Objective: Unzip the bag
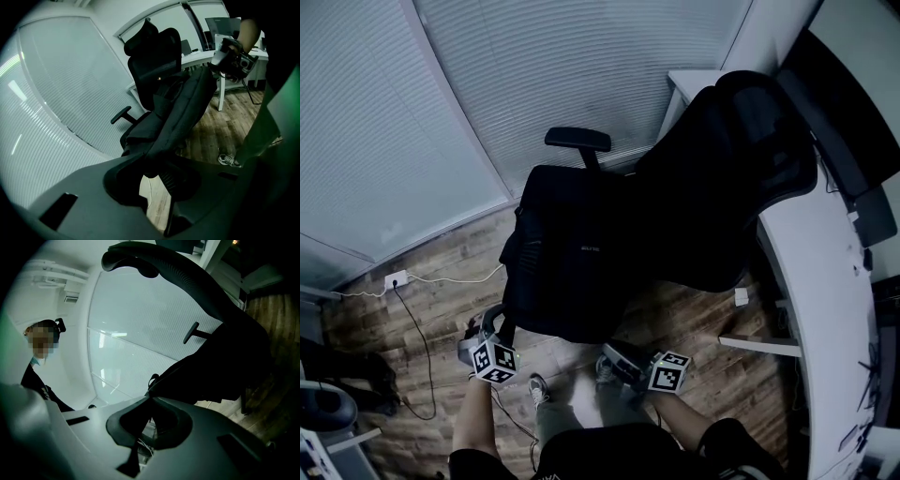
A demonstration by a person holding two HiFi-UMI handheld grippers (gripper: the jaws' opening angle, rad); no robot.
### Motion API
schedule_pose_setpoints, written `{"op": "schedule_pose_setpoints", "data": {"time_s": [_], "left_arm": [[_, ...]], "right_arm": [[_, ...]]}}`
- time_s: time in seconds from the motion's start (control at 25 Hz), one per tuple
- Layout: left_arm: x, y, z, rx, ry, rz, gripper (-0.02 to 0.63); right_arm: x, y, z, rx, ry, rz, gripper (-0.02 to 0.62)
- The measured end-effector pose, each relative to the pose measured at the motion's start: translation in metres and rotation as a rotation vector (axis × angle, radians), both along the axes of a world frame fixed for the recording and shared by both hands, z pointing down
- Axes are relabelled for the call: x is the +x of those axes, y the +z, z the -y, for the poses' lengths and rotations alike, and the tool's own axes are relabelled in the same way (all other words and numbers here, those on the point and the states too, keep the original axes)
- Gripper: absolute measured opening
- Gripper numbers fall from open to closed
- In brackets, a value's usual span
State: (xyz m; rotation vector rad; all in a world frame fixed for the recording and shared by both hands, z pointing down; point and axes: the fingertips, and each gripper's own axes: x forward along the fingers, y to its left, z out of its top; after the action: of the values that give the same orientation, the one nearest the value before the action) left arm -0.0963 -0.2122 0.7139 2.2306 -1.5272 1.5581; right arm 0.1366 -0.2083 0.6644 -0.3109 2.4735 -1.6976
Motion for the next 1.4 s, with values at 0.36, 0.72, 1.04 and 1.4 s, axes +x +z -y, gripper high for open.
{"op": "schedule_pose_setpoints", "data": {"time_s": [0.36, 0.72, 1.04, 1.4], "left_arm": [[0.000, -0.004, -0.003, -0.020, -0.002, 0.007, 0.106], [-0.005, -0.024, -0.028, -0.017, -0.067, -0.099, 0.198], [-0.009, -0.073, -0.049, 0.096, -0.039, -0.152, 0.198], [-0.012, -0.139, -0.080, 0.239, -0.012, -0.267, 0.198]], "right_arm": [[-0.005, -0.004, -0.001, 0.078, -0.006, -0.111, 0.048], [-0.005, -0.025, -0.012, 0.128, 0.049, -0.221, 0.152], [-0.009, -0.059, -0.026, 0.186, 0.166, -0.270, 0.161], [-0.032, -0.107, -0.048, 0.298, 0.287, -0.312, 0.161]]}}
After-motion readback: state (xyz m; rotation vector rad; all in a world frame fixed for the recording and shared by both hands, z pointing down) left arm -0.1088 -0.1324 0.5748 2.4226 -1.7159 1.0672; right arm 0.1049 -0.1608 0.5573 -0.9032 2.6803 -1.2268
